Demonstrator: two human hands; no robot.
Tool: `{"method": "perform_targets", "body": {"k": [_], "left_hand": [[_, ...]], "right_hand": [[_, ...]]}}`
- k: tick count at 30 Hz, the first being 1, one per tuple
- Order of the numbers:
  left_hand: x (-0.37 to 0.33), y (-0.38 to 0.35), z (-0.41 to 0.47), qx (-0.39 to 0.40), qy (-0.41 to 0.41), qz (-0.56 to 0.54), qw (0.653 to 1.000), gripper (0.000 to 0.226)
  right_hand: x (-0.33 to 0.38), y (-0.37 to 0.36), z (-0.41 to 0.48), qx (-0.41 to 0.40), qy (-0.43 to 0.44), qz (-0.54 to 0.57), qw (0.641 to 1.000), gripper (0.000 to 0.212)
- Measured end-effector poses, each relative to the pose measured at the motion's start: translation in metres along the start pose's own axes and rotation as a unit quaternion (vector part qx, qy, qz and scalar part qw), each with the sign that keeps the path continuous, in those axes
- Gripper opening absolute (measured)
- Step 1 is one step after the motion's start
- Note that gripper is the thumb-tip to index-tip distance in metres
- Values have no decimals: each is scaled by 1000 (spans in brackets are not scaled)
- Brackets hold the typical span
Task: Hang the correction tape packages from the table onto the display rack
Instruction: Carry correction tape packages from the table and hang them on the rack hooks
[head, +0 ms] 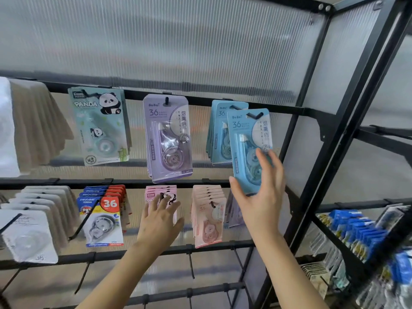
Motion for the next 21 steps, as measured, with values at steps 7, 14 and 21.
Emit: {"method": "perform_targets", "body": {"k": [7,14,21], "left_hand": [[0,1,-3,-8,11,-10,1000,50],[1,3,-3,-35,29,-32,998,48],[3,1,-2,-46,42,-45,997,48]], "right_hand": [[-25,-53,37,71,-32,-30,997,74],[-38,-86,50,84,-55,-21,995,72],[-35,-82,37,98,-54,-48,993,79]]}}
Point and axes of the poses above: each hand's wrist, its own z-axis towards the middle knuckle, its own y-axis out of the back of the hand, x = y × z, the point moved 5 cm from there along z, towards the middle knuckle, and after that the axes turned 8 degrees about x, right-handed, at the moved point
